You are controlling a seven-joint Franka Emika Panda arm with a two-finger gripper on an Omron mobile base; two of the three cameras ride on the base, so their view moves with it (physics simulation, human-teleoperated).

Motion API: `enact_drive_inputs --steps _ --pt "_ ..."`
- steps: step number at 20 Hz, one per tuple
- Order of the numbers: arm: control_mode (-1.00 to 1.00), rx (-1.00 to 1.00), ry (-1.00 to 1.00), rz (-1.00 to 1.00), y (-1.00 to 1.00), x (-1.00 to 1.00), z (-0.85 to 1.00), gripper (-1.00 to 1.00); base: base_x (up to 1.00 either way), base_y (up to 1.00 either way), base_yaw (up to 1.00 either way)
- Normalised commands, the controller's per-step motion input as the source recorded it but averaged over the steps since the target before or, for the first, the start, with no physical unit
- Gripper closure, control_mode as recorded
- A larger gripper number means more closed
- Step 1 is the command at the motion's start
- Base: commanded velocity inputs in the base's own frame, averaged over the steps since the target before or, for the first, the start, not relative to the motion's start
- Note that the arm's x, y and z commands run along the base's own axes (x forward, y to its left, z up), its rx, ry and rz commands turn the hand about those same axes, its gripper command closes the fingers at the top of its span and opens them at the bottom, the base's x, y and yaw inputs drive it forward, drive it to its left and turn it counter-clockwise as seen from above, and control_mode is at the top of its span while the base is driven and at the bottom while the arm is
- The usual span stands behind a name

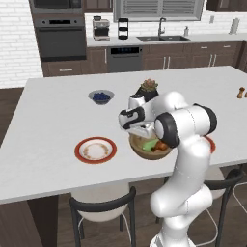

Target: Pick the chicken drumstick and corn from their plates and place them in the bowl. Then put the bowl in the fridge.

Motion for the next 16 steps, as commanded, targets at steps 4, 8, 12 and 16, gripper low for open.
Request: enact_drive_inputs --steps 4,8,12,16 --pt "-1.0 0.0 0.01 0.02 0.0 -0.36 0.44 1.0 0.0 0.0 0.0" --pt "-1.0 -0.02 0.06 0.09 0.03 -0.44 0.6 1.0 0.0 0.0 0.0" --pt "-1.0 -0.06 0.01 0.23 0.03 -0.71 0.66 1.0 0.0 0.0 0.0" --pt "-1.0 -0.06 0.0 0.41 0.06 -0.91 0.53 1.0 0.0 0.0 0.0"
